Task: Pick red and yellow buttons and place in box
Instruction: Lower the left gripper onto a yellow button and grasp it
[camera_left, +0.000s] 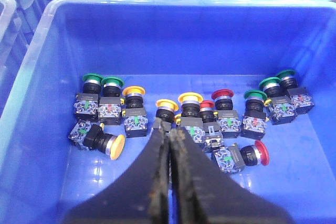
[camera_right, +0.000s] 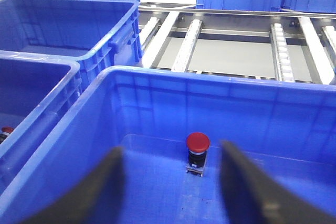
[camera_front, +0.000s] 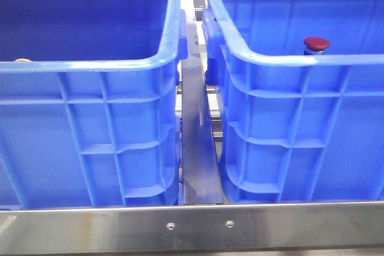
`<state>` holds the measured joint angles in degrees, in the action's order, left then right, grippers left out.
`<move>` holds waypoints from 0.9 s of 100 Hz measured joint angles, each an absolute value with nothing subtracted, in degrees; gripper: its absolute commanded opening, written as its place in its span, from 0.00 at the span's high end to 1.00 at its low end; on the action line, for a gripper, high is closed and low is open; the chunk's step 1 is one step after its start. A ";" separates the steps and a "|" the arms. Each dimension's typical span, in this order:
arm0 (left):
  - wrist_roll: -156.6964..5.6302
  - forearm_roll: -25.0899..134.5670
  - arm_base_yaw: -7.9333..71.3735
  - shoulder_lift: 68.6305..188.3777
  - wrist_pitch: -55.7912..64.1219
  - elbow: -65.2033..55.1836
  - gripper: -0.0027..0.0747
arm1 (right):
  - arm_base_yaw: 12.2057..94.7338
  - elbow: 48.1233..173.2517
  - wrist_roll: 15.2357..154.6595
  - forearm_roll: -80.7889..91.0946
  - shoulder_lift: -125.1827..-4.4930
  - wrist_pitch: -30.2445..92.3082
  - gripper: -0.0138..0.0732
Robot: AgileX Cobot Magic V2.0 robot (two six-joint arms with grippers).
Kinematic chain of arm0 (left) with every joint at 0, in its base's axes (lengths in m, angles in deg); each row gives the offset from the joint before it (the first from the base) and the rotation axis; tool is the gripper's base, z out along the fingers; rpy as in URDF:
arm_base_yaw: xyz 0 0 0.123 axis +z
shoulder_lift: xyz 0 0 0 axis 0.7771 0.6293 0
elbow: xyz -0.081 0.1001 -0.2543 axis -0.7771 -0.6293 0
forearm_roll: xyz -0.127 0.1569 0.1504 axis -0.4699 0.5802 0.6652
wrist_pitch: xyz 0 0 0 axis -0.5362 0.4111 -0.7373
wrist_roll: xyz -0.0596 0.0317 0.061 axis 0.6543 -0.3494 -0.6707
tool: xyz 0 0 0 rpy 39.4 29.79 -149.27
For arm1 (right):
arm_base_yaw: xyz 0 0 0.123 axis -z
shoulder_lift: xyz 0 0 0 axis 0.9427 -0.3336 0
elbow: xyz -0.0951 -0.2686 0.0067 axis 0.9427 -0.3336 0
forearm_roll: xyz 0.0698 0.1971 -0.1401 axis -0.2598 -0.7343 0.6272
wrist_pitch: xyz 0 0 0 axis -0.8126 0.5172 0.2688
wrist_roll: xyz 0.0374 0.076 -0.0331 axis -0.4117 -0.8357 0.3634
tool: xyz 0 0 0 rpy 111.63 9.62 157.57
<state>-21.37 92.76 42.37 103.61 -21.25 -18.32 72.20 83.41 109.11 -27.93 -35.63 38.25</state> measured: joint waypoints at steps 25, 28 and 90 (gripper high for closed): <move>-21.37 92.76 42.37 103.61 -21.25 -18.32 0.99 | 72.20 83.41 109.11 -27.93 -35.63 38.25 0.96; -21.37 92.76 42.37 103.61 -21.25 -18.32 0.99 | 72.20 83.41 109.11 -27.93 -35.63 38.25 0.96; -25.83 87.81 42.37 109.29 -22.20 -17.31 0.22 | 72.20 83.41 109.00 -27.93 -35.63 38.25 0.96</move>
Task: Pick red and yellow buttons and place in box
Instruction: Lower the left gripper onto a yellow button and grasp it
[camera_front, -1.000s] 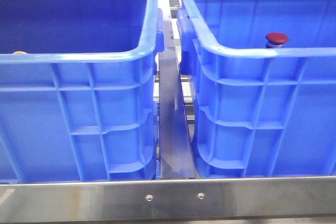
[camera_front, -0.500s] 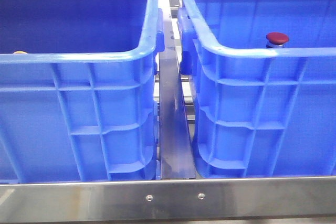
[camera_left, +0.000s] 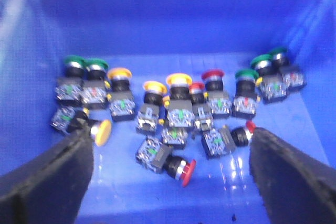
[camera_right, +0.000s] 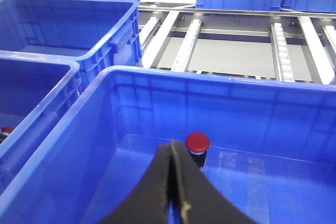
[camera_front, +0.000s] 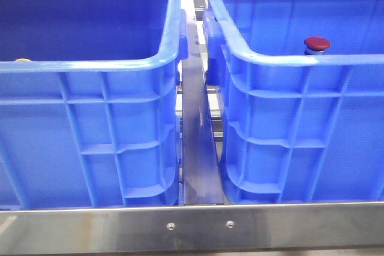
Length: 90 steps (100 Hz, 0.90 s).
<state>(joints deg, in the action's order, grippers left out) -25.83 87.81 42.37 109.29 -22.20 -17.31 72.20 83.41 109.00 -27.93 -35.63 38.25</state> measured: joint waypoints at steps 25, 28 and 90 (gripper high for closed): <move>-29.00 85.32 42.37 123.07 -24.16 -11.07 0.24 | 72.20 83.41 109.00 -27.93 -35.63 38.25 0.96; -29.61 84.75 42.37 125.58 -24.81 -10.06 0.24 | 72.20 83.41 109.00 -27.93 -35.63 38.25 0.96; -32.85 82.99 42.37 158.43 -25.88 3.88 0.24 | 72.20 83.41 109.00 -27.93 -35.63 38.25 0.96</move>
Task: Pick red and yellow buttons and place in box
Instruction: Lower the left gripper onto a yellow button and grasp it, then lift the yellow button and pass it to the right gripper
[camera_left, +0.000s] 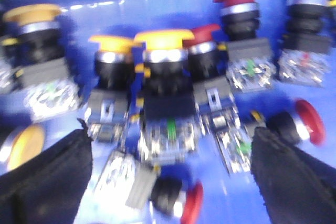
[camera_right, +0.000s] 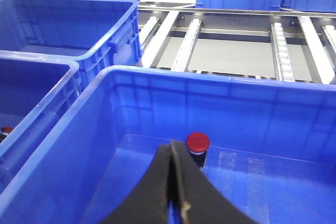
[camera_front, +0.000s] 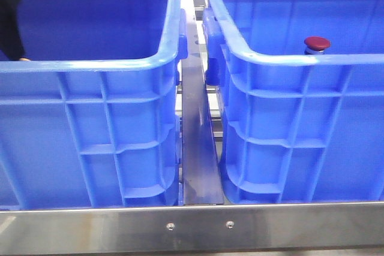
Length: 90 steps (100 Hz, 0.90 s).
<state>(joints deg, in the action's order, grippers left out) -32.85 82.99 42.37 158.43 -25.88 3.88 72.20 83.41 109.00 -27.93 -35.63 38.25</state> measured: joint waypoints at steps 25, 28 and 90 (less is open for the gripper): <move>-32.96 82.88 42.37 164.13 -21.99 4.77 0.24 | 72.20 83.41 109.00 -27.93 -35.63 38.25 0.96; -32.99 82.88 42.37 164.61 -21.89 4.77 0.24 | 72.20 83.41 109.00 -27.93 -35.63 38.25 0.96; -33.08 83.09 42.37 167.48 -21.64 4.88 0.99 | 72.20 83.41 109.00 -27.93 -35.63 38.25 0.96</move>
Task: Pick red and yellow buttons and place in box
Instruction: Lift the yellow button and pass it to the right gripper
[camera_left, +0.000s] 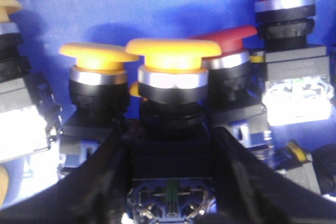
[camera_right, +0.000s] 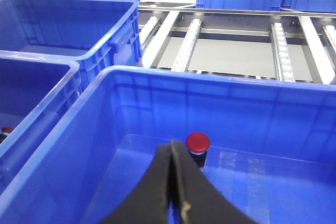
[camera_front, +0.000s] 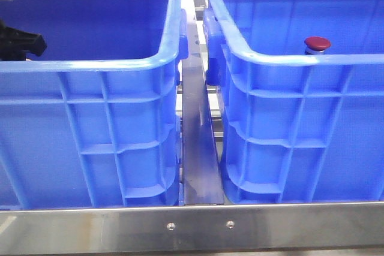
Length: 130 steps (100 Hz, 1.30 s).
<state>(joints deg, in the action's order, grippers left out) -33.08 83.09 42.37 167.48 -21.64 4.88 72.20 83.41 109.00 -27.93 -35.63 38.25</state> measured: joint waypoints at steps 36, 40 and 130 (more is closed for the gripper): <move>-33.08 81.80 41.04 153.83 -24.96 4.88 0.99 | 72.20 83.41 109.00 -27.93 -35.63 38.25 0.96; -33.08 81.80 39.78 151.37 -25.34 4.88 0.99 | 72.20 83.41 109.00 -27.93 -35.63 38.25 0.96; -34.56 81.64 -4.58 134.97 -24.07 4.77 0.99 | 72.20 83.41 109.00 -29.09 -35.63 40.44 0.14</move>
